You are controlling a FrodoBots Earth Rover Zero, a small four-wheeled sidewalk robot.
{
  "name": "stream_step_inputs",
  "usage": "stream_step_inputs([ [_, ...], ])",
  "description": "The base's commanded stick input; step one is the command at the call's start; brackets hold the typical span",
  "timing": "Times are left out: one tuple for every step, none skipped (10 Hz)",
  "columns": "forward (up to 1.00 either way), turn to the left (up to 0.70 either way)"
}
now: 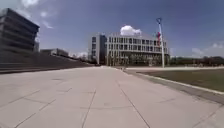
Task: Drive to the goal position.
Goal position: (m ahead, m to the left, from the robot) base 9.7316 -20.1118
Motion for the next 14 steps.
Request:
stream_step_inputs([
  [0.30, 0.01],
  [0.30, 0.01],
  [0.30, 0.01],
  [0.30, 0.01],
  [0.30, 0.01],
  [0.30, 0.01],
  [0.30, 0.01],
  [0.30, 0.01],
  [0.30, 0.01],
  [0.30, 0.01],
  [0.30, 0.01],
  [0.30, 0.01],
  [0.30, 0.01],
  [0.30, 0.01],
])
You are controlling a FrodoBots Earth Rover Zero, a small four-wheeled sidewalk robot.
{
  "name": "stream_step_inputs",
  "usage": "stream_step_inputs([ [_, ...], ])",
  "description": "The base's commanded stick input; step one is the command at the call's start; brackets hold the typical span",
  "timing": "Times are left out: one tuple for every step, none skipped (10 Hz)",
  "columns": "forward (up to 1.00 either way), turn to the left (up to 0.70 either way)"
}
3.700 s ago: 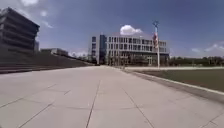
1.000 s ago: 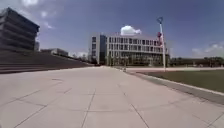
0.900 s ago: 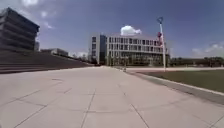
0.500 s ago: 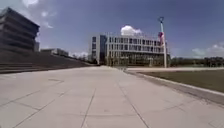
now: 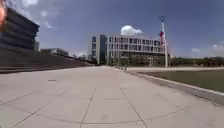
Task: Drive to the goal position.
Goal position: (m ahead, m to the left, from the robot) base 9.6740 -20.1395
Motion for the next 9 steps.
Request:
stream_step_inputs([
  [0.30, 0.01],
  [0.30, 0.01],
  [0.30, 0.01],
  [0.30, 0.01],
  [0.30, 0.01],
  [0.30, 0.01],
  [0.30, 0.01],
  [0.30, 0.01],
  [0.30, 0.01],
])
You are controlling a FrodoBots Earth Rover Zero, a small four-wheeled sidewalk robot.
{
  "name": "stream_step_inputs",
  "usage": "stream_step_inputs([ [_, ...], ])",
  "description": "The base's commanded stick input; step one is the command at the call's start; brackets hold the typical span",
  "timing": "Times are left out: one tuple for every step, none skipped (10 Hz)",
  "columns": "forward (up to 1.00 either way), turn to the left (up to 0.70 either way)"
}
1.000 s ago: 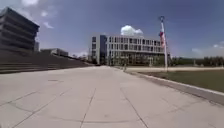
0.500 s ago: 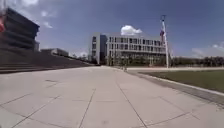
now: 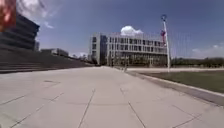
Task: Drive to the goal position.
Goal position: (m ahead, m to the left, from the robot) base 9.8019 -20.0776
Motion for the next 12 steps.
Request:
stream_step_inputs([
  [0.30, 0.01],
  [0.30, 0.01],
  [0.30, 0.01],
  [0.30, 0.01],
  [0.30, 0.01],
  [0.30, 0.01],
  [0.30, 0.01],
  [0.30, 0.01],
  [0.30, 0.01],
  [0.30, 0.01],
  [0.30, 0.01],
  [0.30, 0.01],
])
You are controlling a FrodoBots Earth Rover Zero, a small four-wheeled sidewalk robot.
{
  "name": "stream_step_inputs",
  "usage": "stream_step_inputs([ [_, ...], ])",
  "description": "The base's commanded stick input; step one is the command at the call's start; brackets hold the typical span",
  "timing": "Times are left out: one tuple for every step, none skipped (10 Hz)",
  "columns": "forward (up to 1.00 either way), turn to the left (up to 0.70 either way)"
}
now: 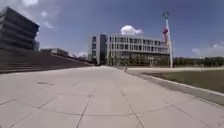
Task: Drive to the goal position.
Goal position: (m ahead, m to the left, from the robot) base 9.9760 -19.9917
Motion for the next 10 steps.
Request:
stream_step_inputs([
  [0.30, 0.01],
  [0.30, 0.01],
  [0.30, 0.01],
  [0.30, 0.01],
  [0.30, 0.01],
  [0.30, 0.01],
  [0.30, 0.01],
  [0.30, 0.01],
  [0.30, 0.01],
  [0.30, 0.01],
])
